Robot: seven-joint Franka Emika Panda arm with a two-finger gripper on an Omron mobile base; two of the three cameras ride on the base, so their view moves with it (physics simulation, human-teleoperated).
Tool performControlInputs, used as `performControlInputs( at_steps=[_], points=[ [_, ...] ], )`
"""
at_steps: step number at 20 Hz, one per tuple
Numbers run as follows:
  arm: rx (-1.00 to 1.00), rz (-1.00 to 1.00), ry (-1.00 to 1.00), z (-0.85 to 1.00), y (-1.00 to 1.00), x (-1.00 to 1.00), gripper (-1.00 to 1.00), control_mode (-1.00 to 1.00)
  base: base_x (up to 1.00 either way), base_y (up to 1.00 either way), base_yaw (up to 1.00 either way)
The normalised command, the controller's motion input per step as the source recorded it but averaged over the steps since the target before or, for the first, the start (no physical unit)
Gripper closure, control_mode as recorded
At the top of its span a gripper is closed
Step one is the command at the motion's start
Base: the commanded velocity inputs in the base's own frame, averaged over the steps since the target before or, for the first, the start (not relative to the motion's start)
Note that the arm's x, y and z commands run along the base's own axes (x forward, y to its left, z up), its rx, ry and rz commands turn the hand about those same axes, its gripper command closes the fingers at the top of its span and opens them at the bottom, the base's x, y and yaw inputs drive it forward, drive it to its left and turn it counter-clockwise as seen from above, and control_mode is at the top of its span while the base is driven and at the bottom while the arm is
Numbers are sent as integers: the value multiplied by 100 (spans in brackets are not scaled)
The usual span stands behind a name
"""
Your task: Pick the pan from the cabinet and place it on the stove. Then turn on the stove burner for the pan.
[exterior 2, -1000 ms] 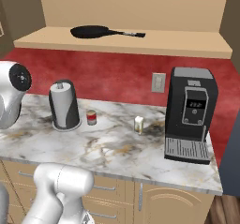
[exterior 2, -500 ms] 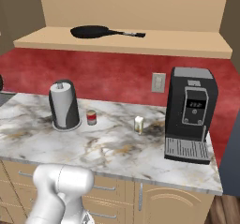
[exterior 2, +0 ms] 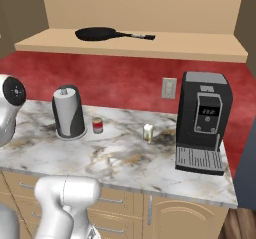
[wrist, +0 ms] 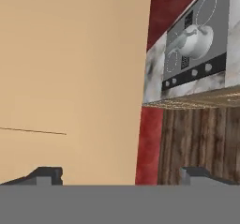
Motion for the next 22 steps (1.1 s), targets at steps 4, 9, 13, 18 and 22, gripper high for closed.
performControlInputs(
  at_steps=[4, 9, 13, 18, 22],
  points=[
    [-4, 3, -41, 0, -72, -9, -100, -100, 0, 0, 0],
    [-4, 1, -42, 11, -71, -2, -100, -100, 0, 0, 0],
    [-4, 3, -43, 23, -72, 0, -100, -100, 0, 0, 0],
    [-5, 4, -42, 26, -68, 0, -100, -100, 0, 0, 0],
    [-5, 5, -39, 22, -63, 0, -100, -100, 0, 0, 0]
  ],
)
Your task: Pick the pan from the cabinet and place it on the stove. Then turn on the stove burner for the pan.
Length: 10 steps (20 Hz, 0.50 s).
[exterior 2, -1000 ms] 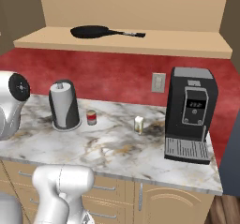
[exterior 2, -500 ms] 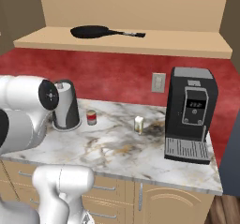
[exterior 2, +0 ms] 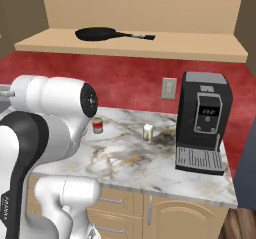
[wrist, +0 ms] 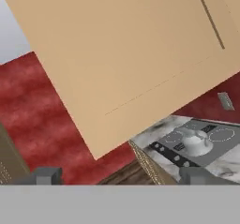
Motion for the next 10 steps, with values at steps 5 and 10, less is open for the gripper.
performControlInputs(
  at_steps=[5, 10],
  points=[
    [-5, 3, -36, 19, -57, 7, -100, -100, 0, 0, 0],
    [-5, 1, -32, 16, -50, 16, -100, -100, 0, 0, 0]
  ],
)
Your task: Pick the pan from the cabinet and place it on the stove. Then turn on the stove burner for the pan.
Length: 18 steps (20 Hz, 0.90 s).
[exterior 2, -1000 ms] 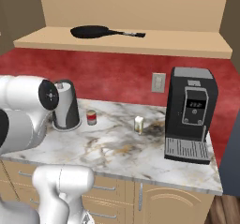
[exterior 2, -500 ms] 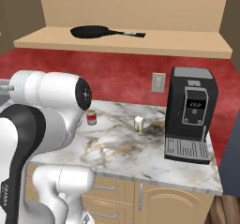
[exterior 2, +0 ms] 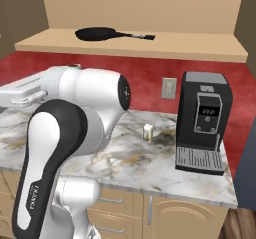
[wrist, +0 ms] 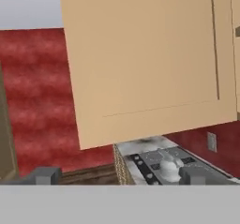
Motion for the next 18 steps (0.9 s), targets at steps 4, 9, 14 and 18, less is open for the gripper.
performControlInputs(
  at_steps=[4, 9, 14, 18],
  points=[
    [-5, 1, -29, 7, -42, 29, -100, -100, 0, 0, 0],
    [-6, 0, -25, 9, -36, 41, -100, -100, 0, 0, 0],
    [-6, 0, -17, 6, -31, 51, -100, -100, 0, 0, 0],
    [-6, 0, -11, 4, -23, 52, -100, -100, 0, 0, 0]
  ],
)
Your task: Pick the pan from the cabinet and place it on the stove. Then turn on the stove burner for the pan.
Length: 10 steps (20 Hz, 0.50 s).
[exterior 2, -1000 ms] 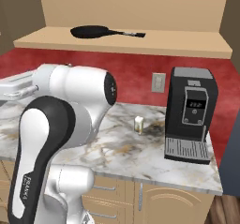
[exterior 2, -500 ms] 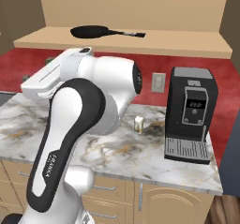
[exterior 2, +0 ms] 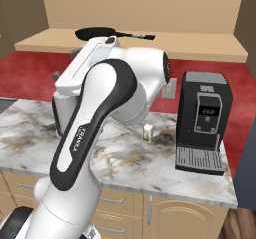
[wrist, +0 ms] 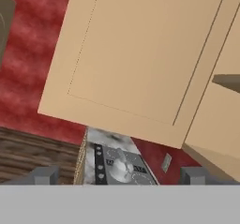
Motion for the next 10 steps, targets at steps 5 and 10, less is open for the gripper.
performControlInputs(
  at_steps=[5, 10],
  points=[
    [-4, 0, -8, 2, -17, 55, -100, -100, 0, 0, 0],
    [-4, -1, -4, 7, -18, 58, -100, -100, 0, 0, 0]
  ],
)
